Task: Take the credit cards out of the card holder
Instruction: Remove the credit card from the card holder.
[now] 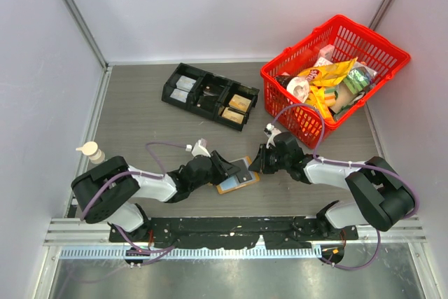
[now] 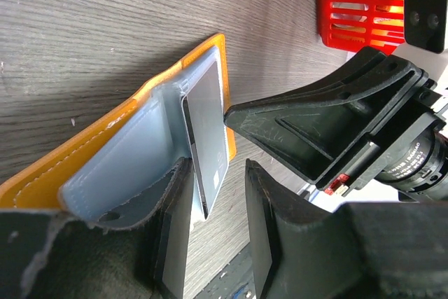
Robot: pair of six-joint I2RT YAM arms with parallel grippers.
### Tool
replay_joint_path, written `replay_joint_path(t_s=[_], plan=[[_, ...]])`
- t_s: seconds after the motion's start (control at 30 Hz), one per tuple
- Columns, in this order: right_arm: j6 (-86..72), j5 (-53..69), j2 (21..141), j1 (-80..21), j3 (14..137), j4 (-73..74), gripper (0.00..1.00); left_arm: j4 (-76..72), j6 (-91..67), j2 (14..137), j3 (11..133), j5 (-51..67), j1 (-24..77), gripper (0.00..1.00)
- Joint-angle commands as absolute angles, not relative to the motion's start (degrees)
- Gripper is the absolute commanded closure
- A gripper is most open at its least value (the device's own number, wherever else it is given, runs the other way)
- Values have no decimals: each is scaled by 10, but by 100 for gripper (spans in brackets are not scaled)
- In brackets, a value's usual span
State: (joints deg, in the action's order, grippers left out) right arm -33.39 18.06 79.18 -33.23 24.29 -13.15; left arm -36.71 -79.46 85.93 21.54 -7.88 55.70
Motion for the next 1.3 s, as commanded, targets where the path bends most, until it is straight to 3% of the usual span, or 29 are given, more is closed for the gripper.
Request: replay_joint_path(t_s=[0.0,0.43,0.67,0.83,1.03,1.27], plan=[[-345,183,798,-333,231,-113,88,-415,-811,837,207,-84,557,62],[-345,183,802,-331,230,-114,88,-396,-811,832,212,-74,557,62],[-347,192,810,-332,226,-126,88,-399,-814,841,217,-70,558,84],[-352,202,816,-332,223,-137,88,-429,-820,874,226,-58,557,86],[-353,204,813,-333,216,-143,87,-443,-825,902,239,-54,557,78],[-359,206,812,-335,210,-149,87,-457,-834,931,245,-53,557,58]])
